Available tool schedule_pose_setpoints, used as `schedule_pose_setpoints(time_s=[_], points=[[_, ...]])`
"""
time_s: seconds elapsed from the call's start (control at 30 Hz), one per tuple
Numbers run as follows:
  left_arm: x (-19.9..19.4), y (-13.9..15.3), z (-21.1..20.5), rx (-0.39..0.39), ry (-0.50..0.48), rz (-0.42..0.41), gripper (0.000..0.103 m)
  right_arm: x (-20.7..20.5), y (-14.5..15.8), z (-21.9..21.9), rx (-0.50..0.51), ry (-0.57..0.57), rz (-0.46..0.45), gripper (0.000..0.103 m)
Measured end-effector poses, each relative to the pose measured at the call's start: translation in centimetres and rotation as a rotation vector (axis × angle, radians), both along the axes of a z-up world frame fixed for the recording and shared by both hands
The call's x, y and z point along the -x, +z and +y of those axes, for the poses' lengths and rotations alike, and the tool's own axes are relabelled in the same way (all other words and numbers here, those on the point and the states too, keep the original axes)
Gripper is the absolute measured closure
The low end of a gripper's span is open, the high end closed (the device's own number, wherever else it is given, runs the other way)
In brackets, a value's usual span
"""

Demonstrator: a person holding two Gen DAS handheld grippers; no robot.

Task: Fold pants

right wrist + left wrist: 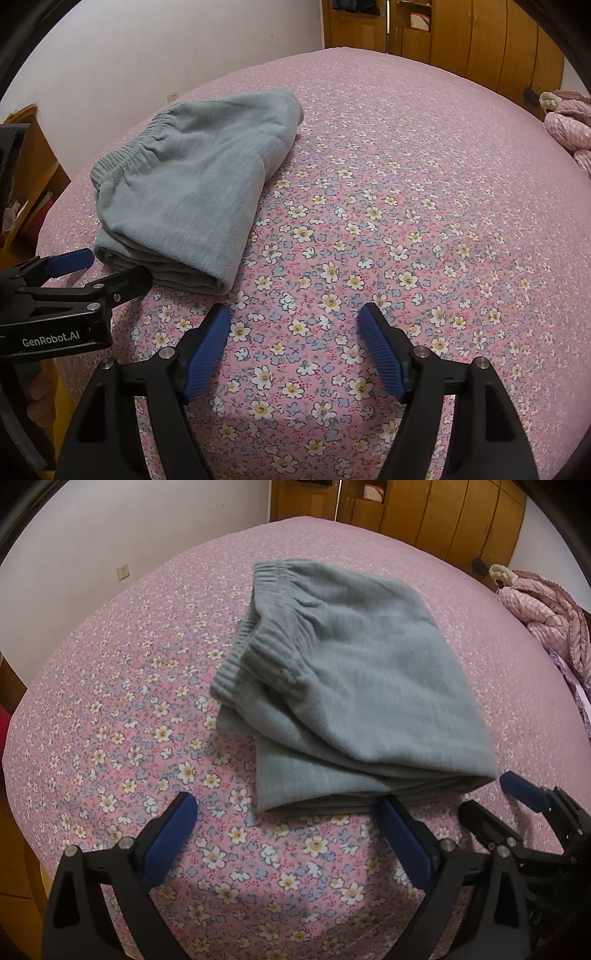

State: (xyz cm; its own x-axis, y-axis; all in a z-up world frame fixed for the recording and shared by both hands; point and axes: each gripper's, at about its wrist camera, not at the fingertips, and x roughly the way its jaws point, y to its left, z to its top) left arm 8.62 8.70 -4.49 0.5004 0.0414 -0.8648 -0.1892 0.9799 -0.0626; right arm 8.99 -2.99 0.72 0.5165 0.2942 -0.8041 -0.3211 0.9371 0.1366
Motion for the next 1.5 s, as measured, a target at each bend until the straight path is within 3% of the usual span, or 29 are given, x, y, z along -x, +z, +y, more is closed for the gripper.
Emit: schedule_pose_setpoints(time_s=[1.5], points=[[-0.03, -0.06, 0.06, 0.0, 0.001, 0.001, 0.002, -0.12, -0.14, 0.19, -0.002, -0.01, -0.003, 0.024]])
